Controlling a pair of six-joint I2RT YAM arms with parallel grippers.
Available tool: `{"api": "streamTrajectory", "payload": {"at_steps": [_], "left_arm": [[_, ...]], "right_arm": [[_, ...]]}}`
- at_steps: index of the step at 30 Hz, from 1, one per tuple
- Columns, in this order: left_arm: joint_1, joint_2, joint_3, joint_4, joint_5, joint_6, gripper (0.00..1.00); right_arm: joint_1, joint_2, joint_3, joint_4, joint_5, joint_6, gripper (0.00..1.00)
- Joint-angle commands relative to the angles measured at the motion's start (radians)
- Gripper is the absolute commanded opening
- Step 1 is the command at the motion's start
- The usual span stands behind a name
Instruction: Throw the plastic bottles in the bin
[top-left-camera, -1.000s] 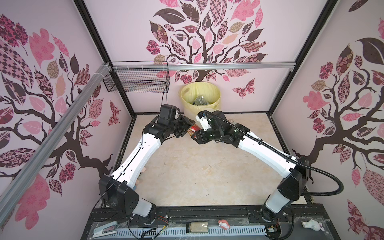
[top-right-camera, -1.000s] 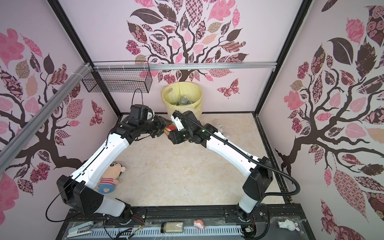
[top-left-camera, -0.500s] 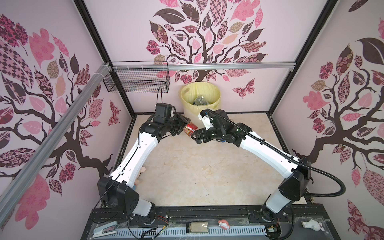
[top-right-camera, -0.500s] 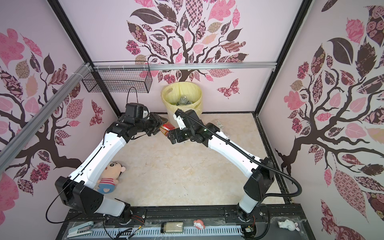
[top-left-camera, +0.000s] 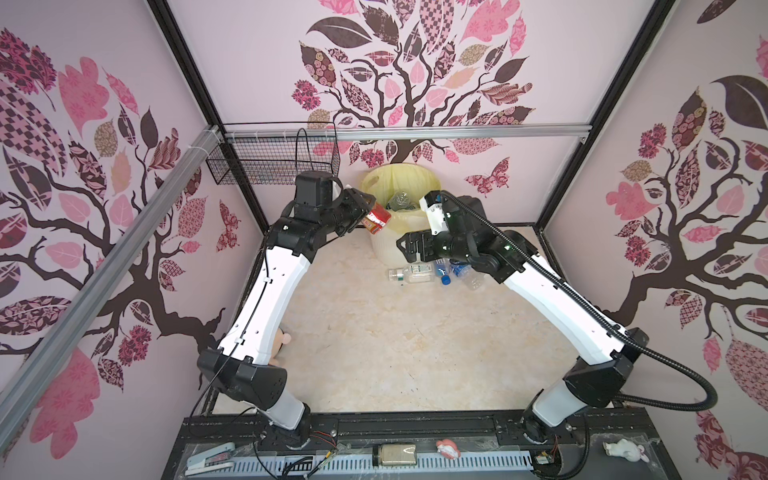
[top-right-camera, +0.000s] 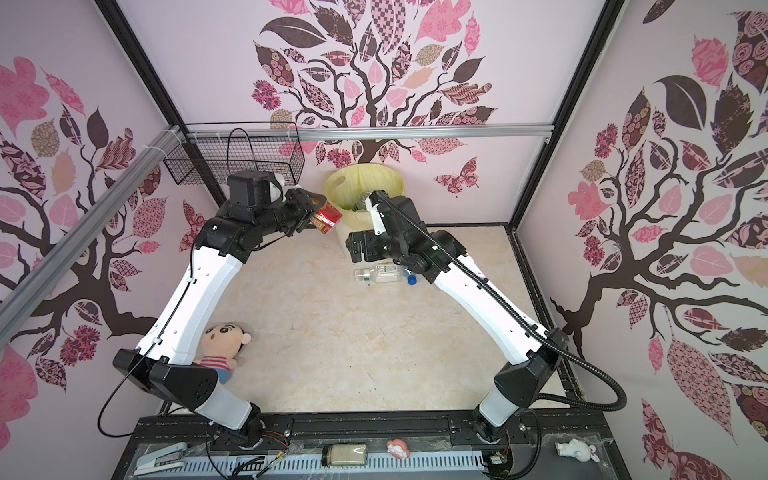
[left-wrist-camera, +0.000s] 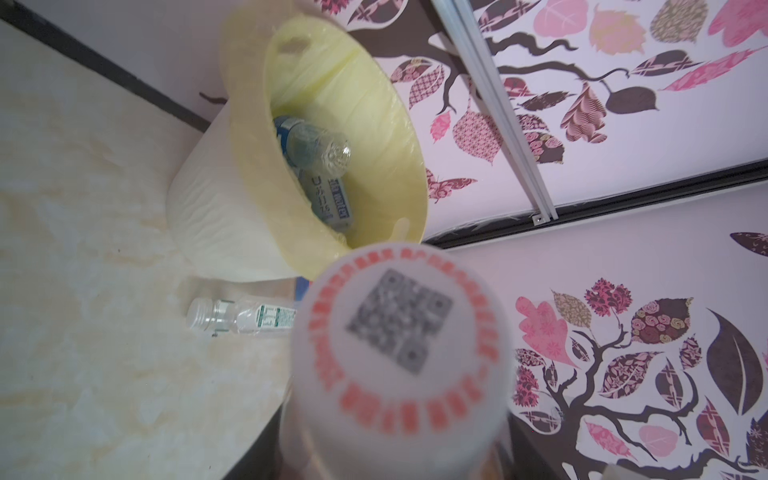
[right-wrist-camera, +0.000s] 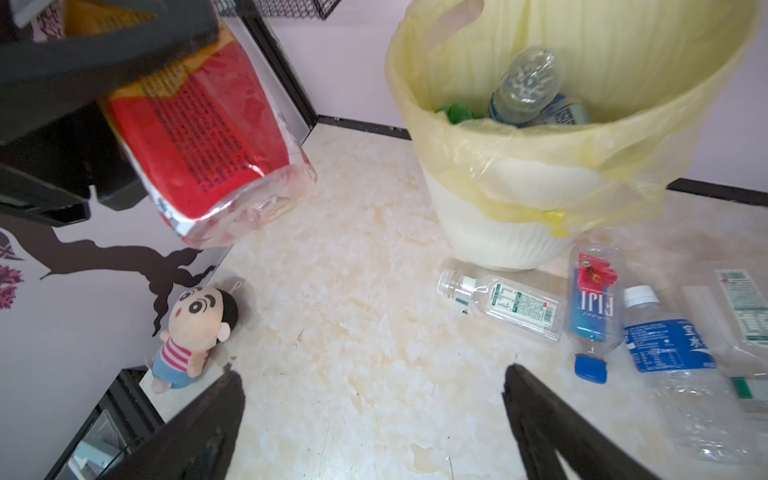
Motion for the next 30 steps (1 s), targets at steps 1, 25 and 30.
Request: {"api": "streamTrajectory", "payload": {"at_steps": [1,25,30], "left_arm": [[0.000,0.052,0.125,-0.004,-0.092,0.105,0.36],[-0.054,0.426,0.525,0.624,-0.216,0.450,0.43],[-0.061,0.441,0.545,0.691,-0.232,0.413,0.43]], "right_arm": [[-0.004,0.019,0.120,-0.083,0.074,0.054,1.00],[-0.032,0.073,0.314,-0.086,0.212,0.054,1.00],[-0.066,0.064,0.297,-0.089,0.196,0.046,1.00]]}}
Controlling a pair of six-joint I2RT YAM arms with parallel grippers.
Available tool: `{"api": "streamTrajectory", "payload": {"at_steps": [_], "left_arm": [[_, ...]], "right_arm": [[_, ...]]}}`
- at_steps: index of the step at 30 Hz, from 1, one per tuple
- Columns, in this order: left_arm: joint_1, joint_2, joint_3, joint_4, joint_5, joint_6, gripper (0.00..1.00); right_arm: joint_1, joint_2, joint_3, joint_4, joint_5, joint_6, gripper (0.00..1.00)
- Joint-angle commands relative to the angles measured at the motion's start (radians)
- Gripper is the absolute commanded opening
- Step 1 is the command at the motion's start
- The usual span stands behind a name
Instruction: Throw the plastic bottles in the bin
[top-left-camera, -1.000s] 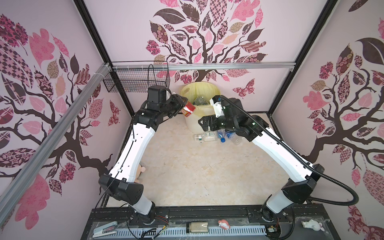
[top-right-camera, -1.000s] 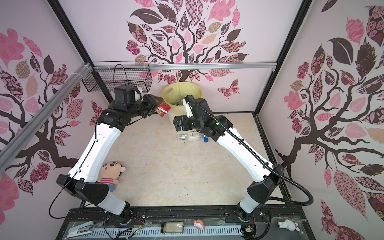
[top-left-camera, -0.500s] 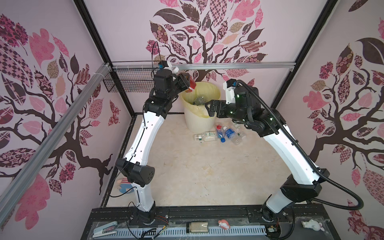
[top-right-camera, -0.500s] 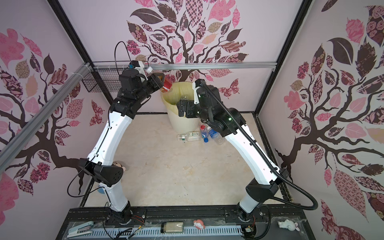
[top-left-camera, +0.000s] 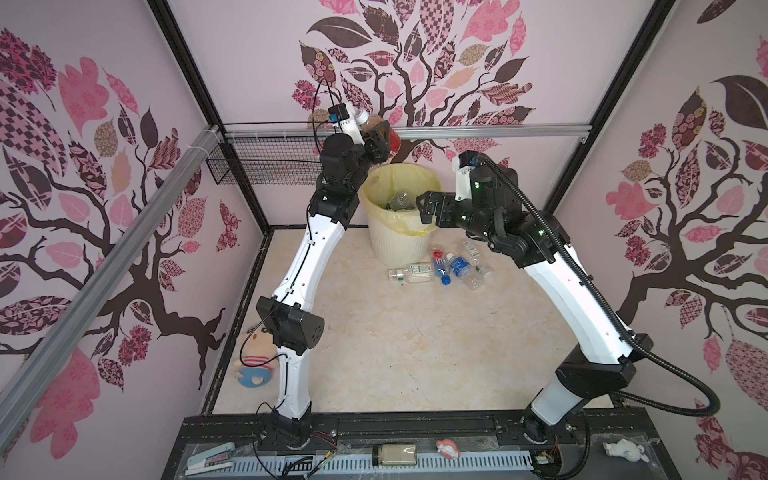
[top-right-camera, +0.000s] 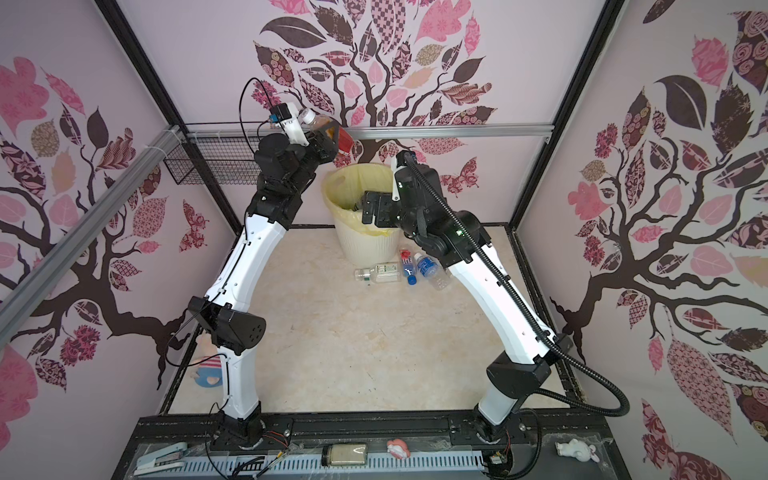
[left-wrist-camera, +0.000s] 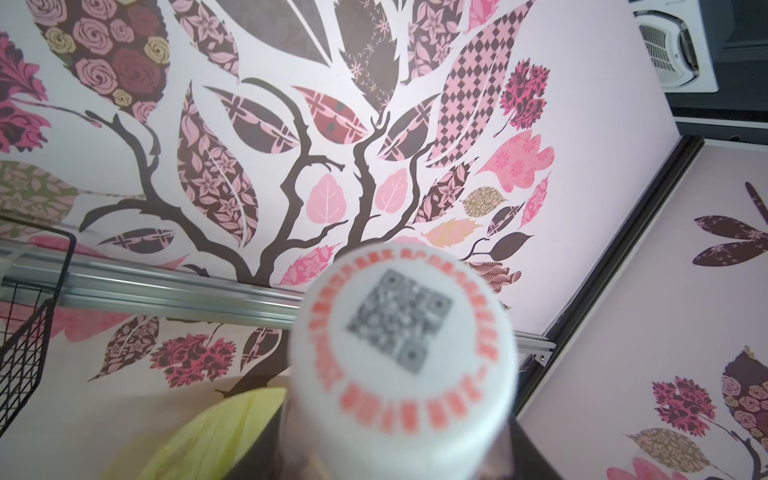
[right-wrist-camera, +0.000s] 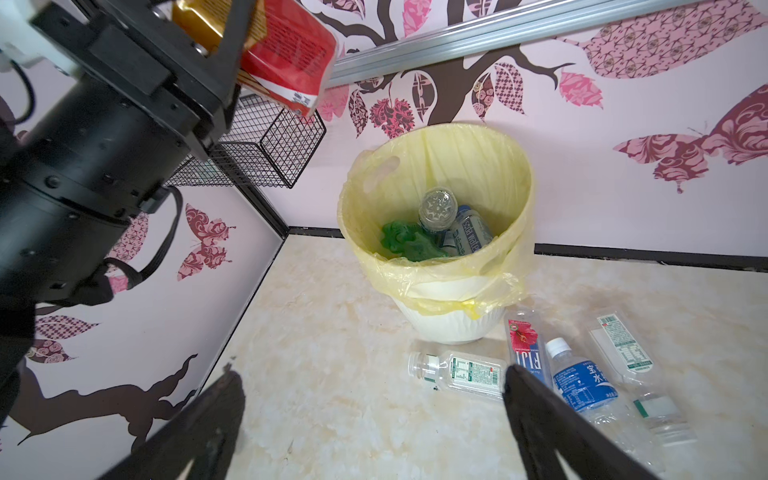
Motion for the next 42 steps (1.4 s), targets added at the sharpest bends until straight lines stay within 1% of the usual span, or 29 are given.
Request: {"api": "streamTrajectory", "payload": {"at_steps": [1,5,9,12,13,15,16,17,18,19,20,24,33,37,42], "left_arm": [[-0.010,0.008,0.051,0.117,-0.002,-0.010,0.43],[-0.013,0.036,0.060,0.130,-0.020,-0.025,0.43],[-0.022,0.085,0.055,0.130,-0.018,-0.052,0.43],[-0.030,0.144,0.005,0.150,-0.004,-0.131,0.43],[-0.034,0.175,-0.001,0.145,0.003,-0.165,0.45],[-0.037,0.230,0.050,0.084,0.035,-0.213,0.50],[-0.041,0.255,0.084,0.050,0.052,-0.222,0.56],[-0.048,0.267,0.099,0.033,0.060,-0.219,0.65],[-0.055,0.273,0.103,0.022,0.067,-0.212,0.75],[-0.061,0.272,0.102,0.010,0.069,-0.203,0.88],[-0.064,0.270,0.100,-0.003,0.068,-0.201,0.97],[-0.067,0.239,0.060,-0.012,0.081,-0.198,0.97],[-0.067,0.204,0.056,-0.046,0.072,-0.187,0.97],[-0.056,0.179,0.054,-0.064,0.072,-0.203,0.97],[-0.048,0.130,0.033,-0.086,0.086,-0.196,0.97]], "right_arm": [[-0.034,0.003,0.003,-0.013,-0.002,-0.002,1.00],[-0.055,0.005,0.008,-0.020,-0.014,-0.018,0.99],[-0.078,0.013,0.009,-0.020,-0.045,-0.002,0.99],[-0.083,0.018,-0.004,-0.021,-0.060,0.003,0.99],[-0.086,0.018,-0.006,-0.023,-0.069,0.006,0.99],[-0.093,0.017,-0.006,-0.022,-0.085,0.012,1.00],[-0.096,0.016,-0.007,-0.019,-0.090,0.014,0.99],[-0.099,0.013,-0.008,-0.020,-0.091,0.012,0.99],[-0.100,0.009,-0.013,-0.020,-0.092,0.011,1.00],[-0.101,0.006,-0.018,-0.018,-0.091,0.011,1.00],[-0.103,0.004,-0.018,-0.019,-0.093,0.012,1.00],[-0.103,0.000,-0.018,-0.018,-0.095,0.019,0.99],[-0.103,-0.001,-0.018,-0.020,-0.106,0.045,0.99],[-0.103,-0.018,-0.069,-0.007,-0.097,0.055,1.00],[-0.105,-0.038,-0.117,0.005,-0.085,0.068,1.00]]}}
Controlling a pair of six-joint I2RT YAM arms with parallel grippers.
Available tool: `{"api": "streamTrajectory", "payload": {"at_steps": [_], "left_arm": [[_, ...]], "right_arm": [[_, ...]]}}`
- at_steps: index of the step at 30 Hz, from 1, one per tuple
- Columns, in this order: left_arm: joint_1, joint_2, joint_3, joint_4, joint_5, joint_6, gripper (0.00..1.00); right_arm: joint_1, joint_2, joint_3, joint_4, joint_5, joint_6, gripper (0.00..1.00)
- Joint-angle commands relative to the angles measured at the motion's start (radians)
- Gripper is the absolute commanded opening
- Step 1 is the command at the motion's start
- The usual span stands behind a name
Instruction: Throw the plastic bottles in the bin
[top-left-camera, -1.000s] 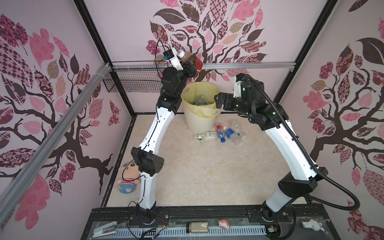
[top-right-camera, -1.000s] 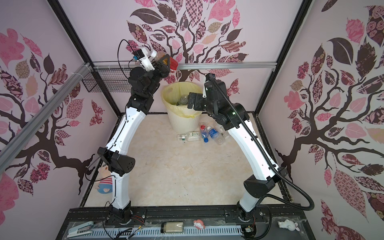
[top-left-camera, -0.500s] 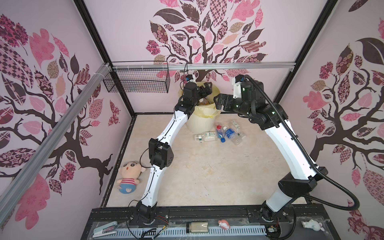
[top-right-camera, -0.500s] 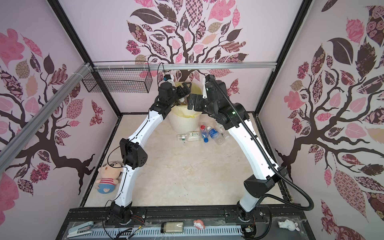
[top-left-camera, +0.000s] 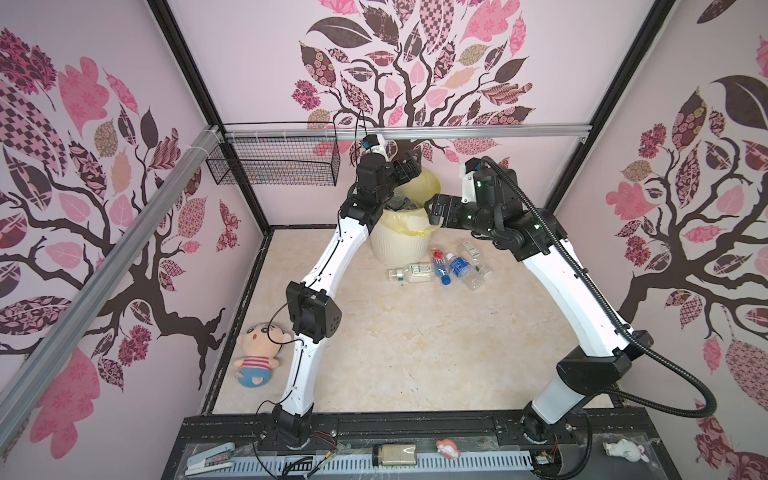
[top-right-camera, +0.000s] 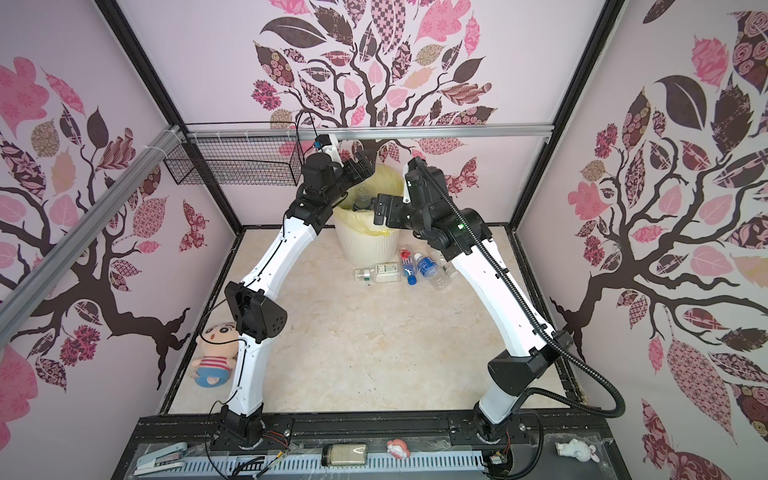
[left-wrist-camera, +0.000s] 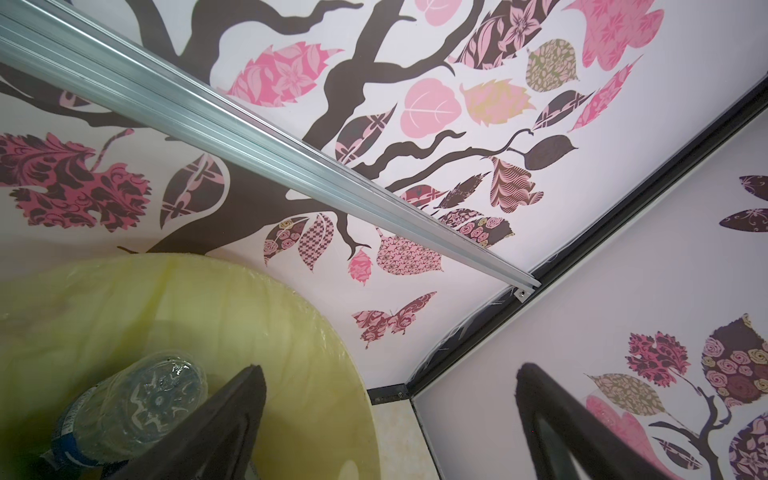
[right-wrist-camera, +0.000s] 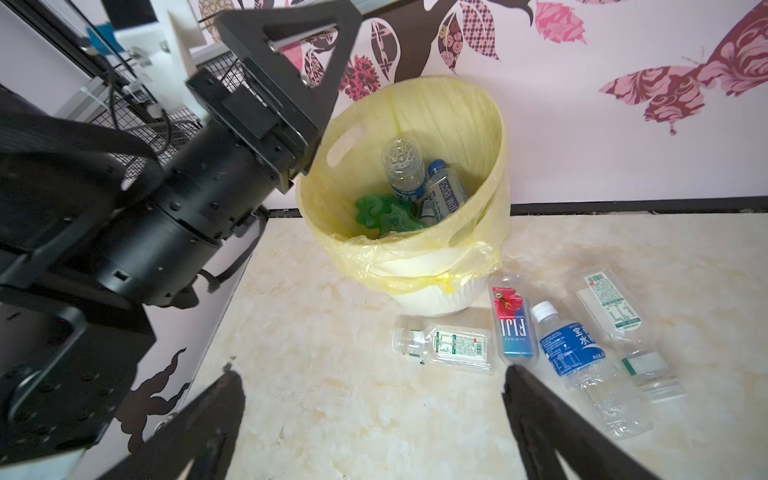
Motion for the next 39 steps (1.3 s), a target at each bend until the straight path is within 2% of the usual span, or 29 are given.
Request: {"api": "streamTrajectory", "payload": {"at_steps": [1,10,17,25,28,31,34,39], "left_arm": [[0.010,-0.083,-0.022,-0.016,0.017,0.006,0.97],[0.037,-0.247,-0.198,-0.085,0.024,-0.005,0.97],[0.043,-0.423,-0.474,-0.152,-0.038,-0.050,0.97],[0.038,-0.625,-0.873,-0.187,-0.097,-0.317,0.97],[0.037,-0.664,-1.016,-0.191,-0.086,-0.499,0.97],[0.032,-0.663,-1.161,-0.095,-0.021,-0.692,0.97],[0.028,-0.623,-1.229,-0.063,0.042,-0.839,0.97],[0.002,-0.561,-1.284,0.004,0.034,-0.957,0.97]], "right_arm": [[-0.005,-0.038,-0.021,0.008,0.015,0.021,1.00],[-0.014,-0.060,-0.139,0.016,0.058,0.077,0.99],[-0.017,-0.135,-0.309,0.077,0.063,0.095,1.00],[-0.018,-0.203,-0.466,0.102,0.060,0.108,0.99],[-0.019,-0.213,-0.494,0.104,0.062,0.107,0.99],[-0.019,-0.211,-0.533,0.117,0.044,0.090,0.99],[-0.018,-0.199,-0.565,0.113,0.040,0.084,1.00],[-0.016,-0.219,-0.662,0.177,0.032,0.075,0.99]]}}
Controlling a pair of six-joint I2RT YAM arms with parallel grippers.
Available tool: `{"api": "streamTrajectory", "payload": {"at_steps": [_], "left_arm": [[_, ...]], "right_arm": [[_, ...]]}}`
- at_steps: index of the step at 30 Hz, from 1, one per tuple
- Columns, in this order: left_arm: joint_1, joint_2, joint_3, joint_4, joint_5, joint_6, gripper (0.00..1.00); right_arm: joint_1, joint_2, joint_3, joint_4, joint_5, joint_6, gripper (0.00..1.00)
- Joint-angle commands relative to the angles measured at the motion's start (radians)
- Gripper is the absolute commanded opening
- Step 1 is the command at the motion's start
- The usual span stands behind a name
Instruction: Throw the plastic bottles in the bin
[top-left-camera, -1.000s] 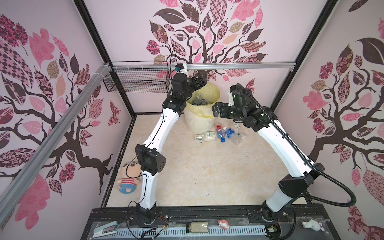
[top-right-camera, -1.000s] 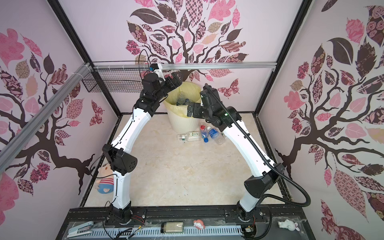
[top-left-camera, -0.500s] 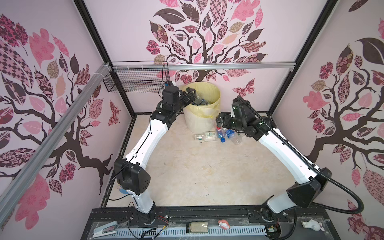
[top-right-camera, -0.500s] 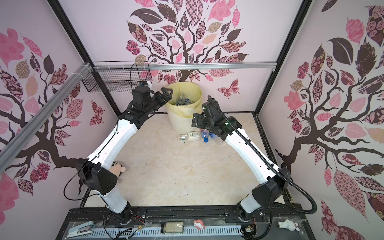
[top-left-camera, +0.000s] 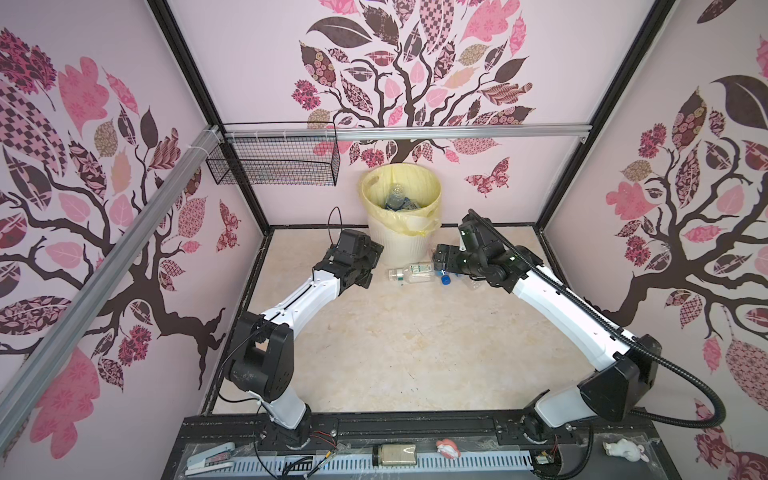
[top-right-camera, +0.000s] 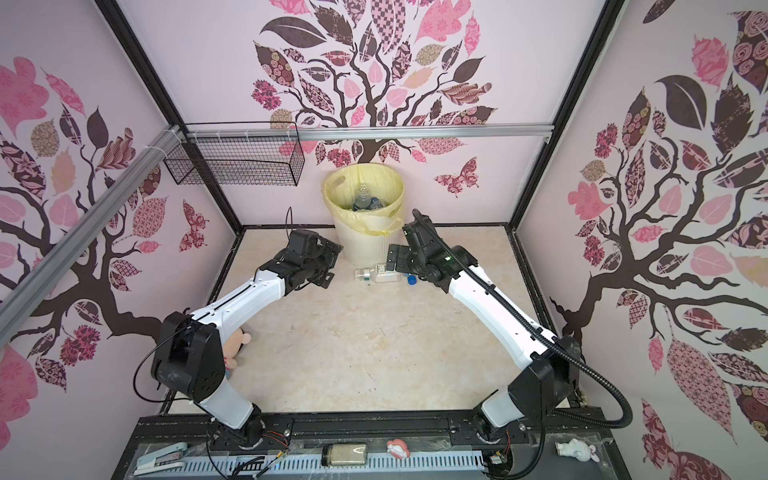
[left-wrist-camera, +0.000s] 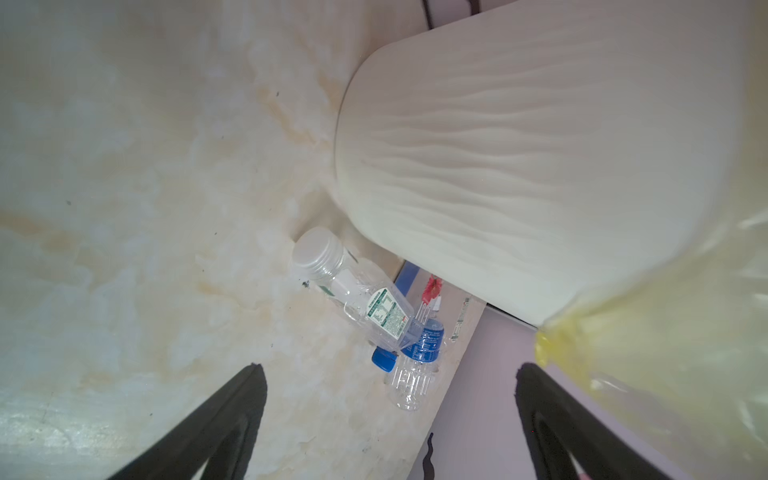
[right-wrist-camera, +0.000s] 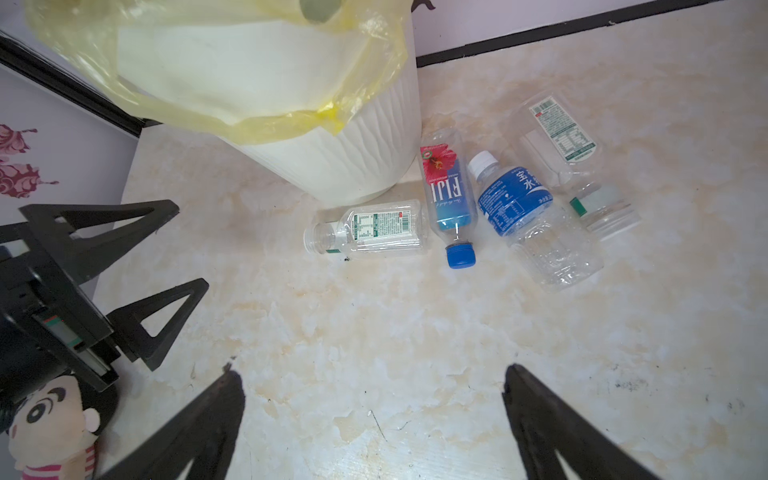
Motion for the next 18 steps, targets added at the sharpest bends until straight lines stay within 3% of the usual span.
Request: {"api": "streamTrajectory", "payload": {"at_steps": [1,11,18], "left_arm": [[-0.017,0.045,-0.044,0.123,0.031,-0.184,0.97],[-0.038,0.224,-0.029,0.212,0.042,-0.316,0.97],[-0.038,0.344,0.017,0.279,0.052,-0.350,0.91]], "right_arm": [[-0.002,-0.046,-0.043,0.033,-0.004,-0.017,1.00],[-0.002,-0.062,-0.073,0.044,-0.032,-0.024,0.99],[0.001,-0.075,-0.086,0.035,-0.035,-0.030,1.00]]}}
